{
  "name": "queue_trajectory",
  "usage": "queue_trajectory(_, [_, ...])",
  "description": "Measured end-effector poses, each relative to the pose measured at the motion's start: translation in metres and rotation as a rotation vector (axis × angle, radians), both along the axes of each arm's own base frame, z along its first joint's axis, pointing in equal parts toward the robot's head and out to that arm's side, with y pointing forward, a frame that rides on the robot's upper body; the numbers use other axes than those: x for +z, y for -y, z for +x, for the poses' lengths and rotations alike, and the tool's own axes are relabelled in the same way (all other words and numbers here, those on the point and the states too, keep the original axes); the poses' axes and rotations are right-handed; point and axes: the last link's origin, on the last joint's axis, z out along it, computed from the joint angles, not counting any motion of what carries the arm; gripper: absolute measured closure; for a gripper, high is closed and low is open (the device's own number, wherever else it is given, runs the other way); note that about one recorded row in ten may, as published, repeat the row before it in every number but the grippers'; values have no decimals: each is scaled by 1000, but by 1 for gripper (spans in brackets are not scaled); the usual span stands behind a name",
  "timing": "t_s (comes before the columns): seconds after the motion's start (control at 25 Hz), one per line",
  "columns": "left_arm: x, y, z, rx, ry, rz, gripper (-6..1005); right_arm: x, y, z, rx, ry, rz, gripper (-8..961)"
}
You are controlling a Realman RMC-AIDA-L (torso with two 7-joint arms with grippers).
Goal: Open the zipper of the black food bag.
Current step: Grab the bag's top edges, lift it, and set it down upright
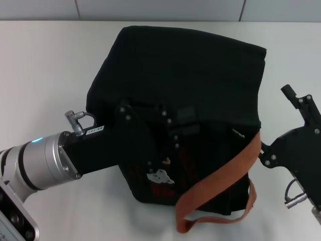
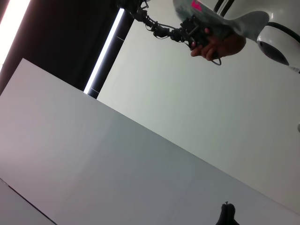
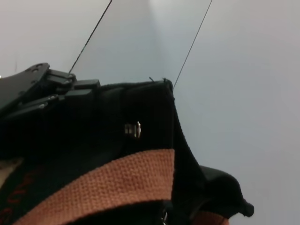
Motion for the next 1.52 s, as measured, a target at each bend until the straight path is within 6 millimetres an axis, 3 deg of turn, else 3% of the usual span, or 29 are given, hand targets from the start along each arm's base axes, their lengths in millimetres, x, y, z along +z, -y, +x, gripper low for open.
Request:
queue_trajectory(0.8, [0, 0, 0, 1, 0, -2, 907, -5, 1, -7, 70, 38, -25, 158])
queue_trajectory(1.04, [0, 0, 0, 1, 0, -2, 907, -7, -3, -10, 83, 48, -26, 320])
queue_trajectory(1.44, [0, 0, 0, 1, 0, -1, 906, -10, -7, -13, 107, 65, -47, 795])
queue_trajectory(1.52, [0, 0, 0, 1, 1, -1, 906, -12, -8, -14, 111, 71, -55, 804])
